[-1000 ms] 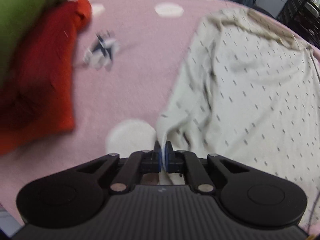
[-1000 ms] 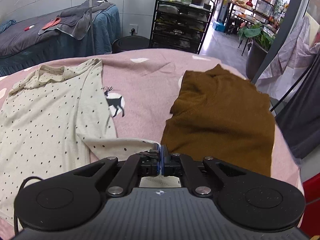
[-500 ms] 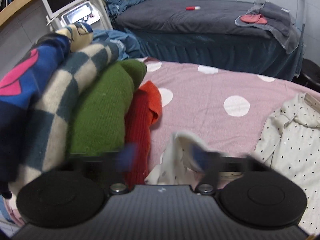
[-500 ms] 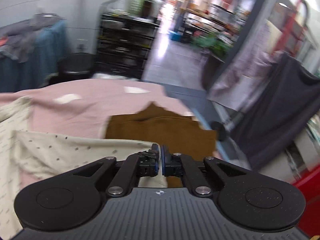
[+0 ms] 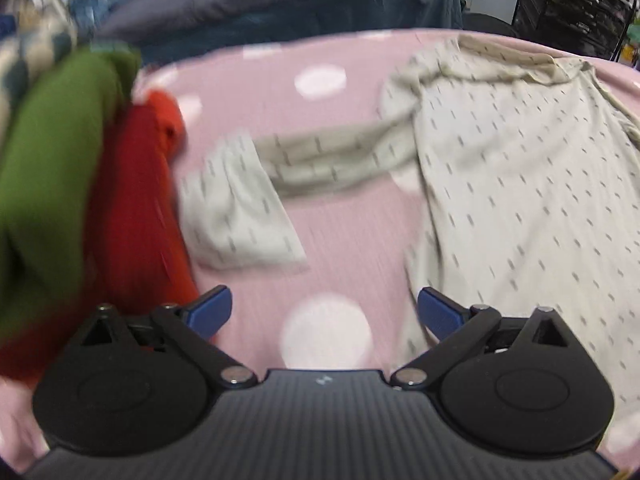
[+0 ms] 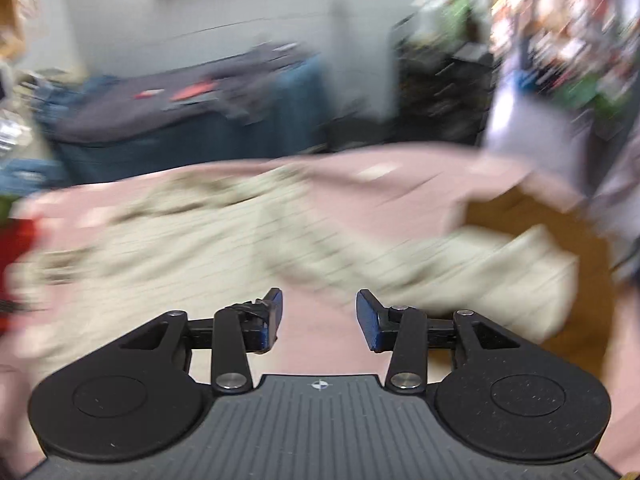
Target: Fold small clothes
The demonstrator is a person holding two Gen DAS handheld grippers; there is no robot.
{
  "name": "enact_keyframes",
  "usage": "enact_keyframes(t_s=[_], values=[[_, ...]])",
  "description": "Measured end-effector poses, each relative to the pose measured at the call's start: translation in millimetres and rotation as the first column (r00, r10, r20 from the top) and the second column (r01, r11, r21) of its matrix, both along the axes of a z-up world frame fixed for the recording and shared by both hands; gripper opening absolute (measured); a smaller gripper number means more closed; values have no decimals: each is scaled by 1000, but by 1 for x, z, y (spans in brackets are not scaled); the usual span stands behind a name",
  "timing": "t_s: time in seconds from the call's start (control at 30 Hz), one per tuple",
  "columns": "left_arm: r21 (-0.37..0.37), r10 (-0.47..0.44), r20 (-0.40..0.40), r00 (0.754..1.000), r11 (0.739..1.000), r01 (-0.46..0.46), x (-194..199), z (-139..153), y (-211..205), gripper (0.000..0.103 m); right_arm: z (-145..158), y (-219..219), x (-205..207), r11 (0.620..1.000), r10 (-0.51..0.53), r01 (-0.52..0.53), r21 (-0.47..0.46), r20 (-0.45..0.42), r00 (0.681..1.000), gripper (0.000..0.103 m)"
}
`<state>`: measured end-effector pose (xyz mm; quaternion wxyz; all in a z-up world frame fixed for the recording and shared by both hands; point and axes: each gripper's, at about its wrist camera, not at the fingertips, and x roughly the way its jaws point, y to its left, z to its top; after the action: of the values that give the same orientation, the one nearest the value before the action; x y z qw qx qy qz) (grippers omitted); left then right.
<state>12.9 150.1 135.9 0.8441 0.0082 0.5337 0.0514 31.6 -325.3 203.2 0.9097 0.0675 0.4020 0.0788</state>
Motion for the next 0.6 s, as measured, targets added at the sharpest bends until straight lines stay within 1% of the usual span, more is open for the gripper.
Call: enact_keyframes(t_s=[0.03, 0.07, 0.1, 0.13, 0.17, 0.2, 0.23, 0.27, 0.3, 0.33, 0.37, 0.4, 0.43, 0.47, 0.53, 0.6], values=[[-57, 19, -9, 1000, 998, -20, -9, -3, 5, 90, 3, 3, -6, 994, 48, -46, 102, -27, 998, 70], [-111, 35, -12, 999, 993, -36, -16, -5, 10, 88, 5, 3, -13, 976, 89, -78, 205, -47, 995, 70], [-157, 52, -14, 999, 986, -54, -23, -7, 15, 87, 10, 6, -19, 940, 138, -111, 321, -61, 989, 70], [-190, 66, -21, 998, 979, -69, -29, -10, 19, 87, 14, 7, -25, 895, 191, -147, 421, -63, 980, 70], [-200, 70, -33, 997, 977, -75, -34, -12, 22, 87, 18, 8, -31, 838, 243, -182, 514, -52, 969, 70], [-189, 66, -43, 997, 979, -73, -36, -16, 23, 87, 21, 7, -36, 778, 292, -216, 589, -35, 956, 70], [-166, 56, -48, 997, 984, -64, -38, -19, 23, 87, 23, 8, -41, 738, 325, -240, 630, -20, 945, 69], [-137, 45, -51, 998, 989, -52, -39, -23, 23, 87, 21, 8, -47, 741, 328, -245, 625, -18, 944, 74], [-120, 35, -52, 998, 992, -41, -39, -27, 21, 87, 17, 9, -49, 800, 290, -209, 563, -58, 955, 79], [-120, 21, -54, 998, 992, -28, -37, -32, 20, 87, 9, 14, -50, 871, 240, -159, 464, -120, 963, 82], [-129, 8, -59, 998, 992, -16, -35, -35, 19, 87, -2, 18, -49, 921, 208, -133, 367, -174, 962, 76], [-138, -8, -70, 998, 990, -2, -32, -39, 16, 89, -15, 23, -49, 957, 177, -115, 265, -224, 958, 73], [-143, -34, -88, 996, 989, 21, -29, -43, 12, 90, -27, 28, -49, 977, 151, -104, 188, -256, 955, 69], [-140, -65, -102, 993, 989, 50, -26, -47, 6, 90, -38, 33, -51, 986, 129, -94, 137, -282, 951, 69], [-114, -126, -115, 985, 987, 113, -24, -54, -4, 90, -58, 39, -54, 994, 86, -60, 90, -316, 945, 69], [-94, -154, -130, 980, 985, 142, -24, -60, -12, 90, -73, 41, -57, 996, 52, -23, 91, -331, 942, 69]])
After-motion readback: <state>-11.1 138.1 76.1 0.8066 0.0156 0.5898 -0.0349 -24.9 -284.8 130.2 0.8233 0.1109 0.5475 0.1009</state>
